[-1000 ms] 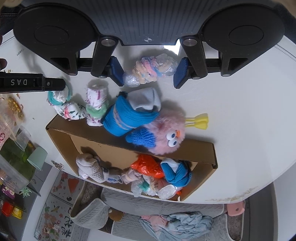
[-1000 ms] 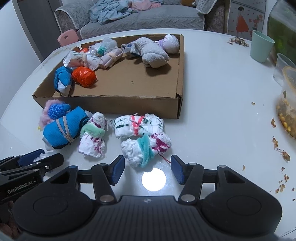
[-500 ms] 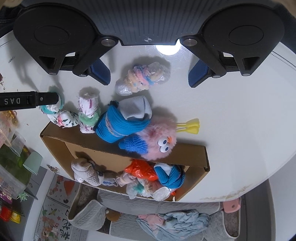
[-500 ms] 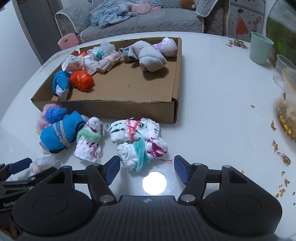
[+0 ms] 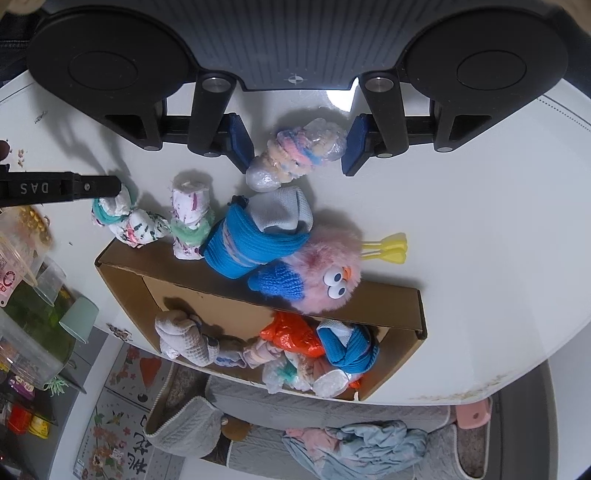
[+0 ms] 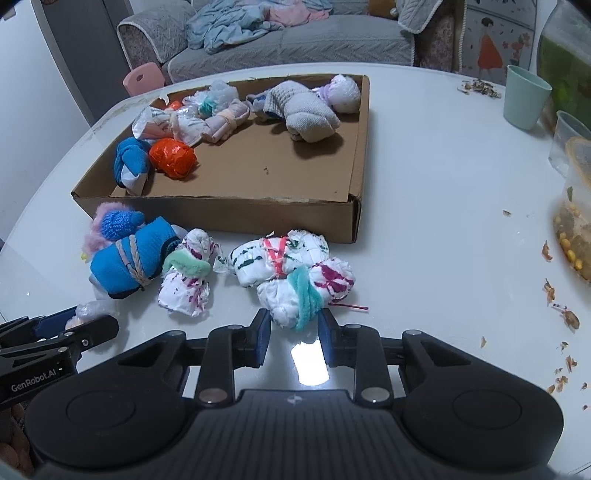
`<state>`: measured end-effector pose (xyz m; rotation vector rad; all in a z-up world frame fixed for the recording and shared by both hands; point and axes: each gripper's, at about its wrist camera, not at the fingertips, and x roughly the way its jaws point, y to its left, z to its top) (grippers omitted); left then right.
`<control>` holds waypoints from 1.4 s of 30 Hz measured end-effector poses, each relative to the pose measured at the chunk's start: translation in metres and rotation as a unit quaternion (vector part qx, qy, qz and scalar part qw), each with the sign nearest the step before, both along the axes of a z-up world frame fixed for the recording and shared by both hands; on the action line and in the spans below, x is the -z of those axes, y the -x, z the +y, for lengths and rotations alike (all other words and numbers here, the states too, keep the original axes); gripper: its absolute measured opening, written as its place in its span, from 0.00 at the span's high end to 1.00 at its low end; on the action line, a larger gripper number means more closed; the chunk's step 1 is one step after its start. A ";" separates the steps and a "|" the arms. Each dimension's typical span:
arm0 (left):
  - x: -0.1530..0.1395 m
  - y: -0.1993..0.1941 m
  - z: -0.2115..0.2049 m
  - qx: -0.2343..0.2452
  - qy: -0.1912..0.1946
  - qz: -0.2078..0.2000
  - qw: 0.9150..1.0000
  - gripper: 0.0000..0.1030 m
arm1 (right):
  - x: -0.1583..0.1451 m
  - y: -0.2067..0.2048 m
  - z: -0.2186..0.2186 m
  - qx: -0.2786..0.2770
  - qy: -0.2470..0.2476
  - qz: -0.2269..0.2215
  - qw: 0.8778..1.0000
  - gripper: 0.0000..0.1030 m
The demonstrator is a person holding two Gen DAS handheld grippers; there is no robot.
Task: Organize objects
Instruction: 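Grasp the clear-wrapped pastel bundle with the left gripper while the right grasps a white patterned sock bundle, then carry both bundles into the tray and lower them among the others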
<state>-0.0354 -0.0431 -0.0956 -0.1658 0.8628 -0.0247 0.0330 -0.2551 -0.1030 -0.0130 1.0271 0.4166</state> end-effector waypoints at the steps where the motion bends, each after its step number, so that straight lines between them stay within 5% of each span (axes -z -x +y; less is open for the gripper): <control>1: 0.000 0.000 0.000 0.000 -0.001 -0.001 1.000 0.43 | 0.001 0.001 -0.001 0.003 0.001 0.000 1.000 0.75; 4: 0.000 0.000 0.002 -0.002 0.000 -0.002 1.000 0.41 | -0.001 0.003 -0.001 -0.001 0.017 -0.011 1.000 0.47; 6: 0.001 0.000 0.001 0.000 -0.001 -0.004 1.000 0.41 | -0.003 0.005 -0.002 0.000 0.015 -0.021 1.000 0.16; 9: 0.001 0.001 0.002 0.001 -0.002 -0.006 1.000 0.41 | -0.005 0.001 0.000 -0.013 0.029 -0.038 0.999 0.12; 14: 0.001 0.000 0.003 0.003 -0.002 -0.008 1.000 0.41 | 0.006 -0.012 0.012 -0.052 0.070 -0.059 0.994 0.15; 18: 0.002 0.001 0.003 0.006 -0.006 -0.010 1.000 0.42 | 0.009 -0.015 0.014 -0.066 0.069 -0.049 0.994 0.52; 25: -0.004 0.002 0.009 0.010 0.005 -0.001 1.000 0.45 | -0.010 -0.001 0.014 -0.069 0.059 -0.047 0.995 0.53; 35: -0.066 0.010 0.035 0.029 -0.034 -0.074 0.996 0.45 | -0.078 0.001 0.010 -0.066 -0.013 -0.110 0.992 0.53; 42: -0.120 -0.048 0.012 0.126 -0.073 -0.132 0.980 0.45 | -0.116 -0.032 0.027 -0.129 -0.061 -0.174 0.974 0.53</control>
